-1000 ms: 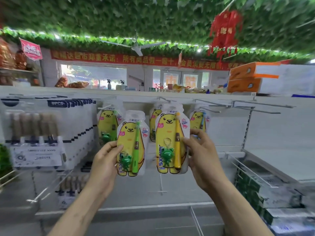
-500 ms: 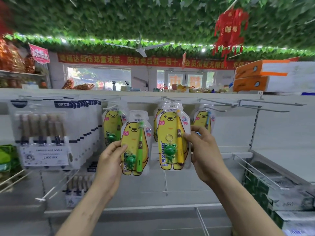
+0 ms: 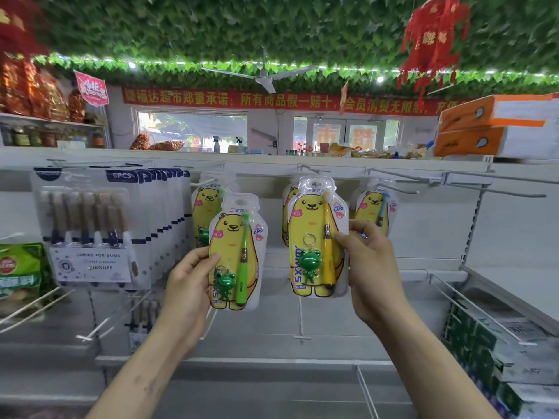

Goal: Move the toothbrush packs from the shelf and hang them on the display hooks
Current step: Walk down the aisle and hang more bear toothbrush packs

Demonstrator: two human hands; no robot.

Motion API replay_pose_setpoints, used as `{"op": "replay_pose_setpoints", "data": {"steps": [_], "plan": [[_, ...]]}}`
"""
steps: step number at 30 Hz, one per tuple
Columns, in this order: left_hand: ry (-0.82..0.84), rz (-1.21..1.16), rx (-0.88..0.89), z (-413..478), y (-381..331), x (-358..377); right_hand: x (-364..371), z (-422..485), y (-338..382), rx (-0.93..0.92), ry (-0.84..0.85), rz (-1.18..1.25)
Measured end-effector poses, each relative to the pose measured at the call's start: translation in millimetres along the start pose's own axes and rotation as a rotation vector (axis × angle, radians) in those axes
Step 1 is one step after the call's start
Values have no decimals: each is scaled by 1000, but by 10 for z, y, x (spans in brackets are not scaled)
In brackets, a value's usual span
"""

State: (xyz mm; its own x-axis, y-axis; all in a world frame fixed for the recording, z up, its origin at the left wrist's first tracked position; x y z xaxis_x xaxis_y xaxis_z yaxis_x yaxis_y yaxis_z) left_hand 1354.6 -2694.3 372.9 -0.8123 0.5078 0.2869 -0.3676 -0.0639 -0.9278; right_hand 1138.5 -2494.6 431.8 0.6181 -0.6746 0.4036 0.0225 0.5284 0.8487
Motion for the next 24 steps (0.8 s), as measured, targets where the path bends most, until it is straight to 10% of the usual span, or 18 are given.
{"op": "replay_pose_setpoints", "data": {"steps": [24], "plan": [[-101, 2, 31, -73, -105, -415, 22, 1334, -927, 129, -96, -250]]}}
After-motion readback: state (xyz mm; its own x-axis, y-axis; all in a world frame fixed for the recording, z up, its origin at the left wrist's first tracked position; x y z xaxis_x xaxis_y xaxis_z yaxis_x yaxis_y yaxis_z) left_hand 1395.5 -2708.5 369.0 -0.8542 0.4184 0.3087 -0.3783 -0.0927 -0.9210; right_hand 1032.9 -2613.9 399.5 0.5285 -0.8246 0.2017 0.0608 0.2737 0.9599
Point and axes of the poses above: each hand's wrist, its own z-axis towards the middle knuckle, its own x-axis out of the palm, y = z × x, the point moved 10 cm from there along z, towards the middle knuckle, and after that the axes turned 7 degrees about z, right-handed, at the moved point
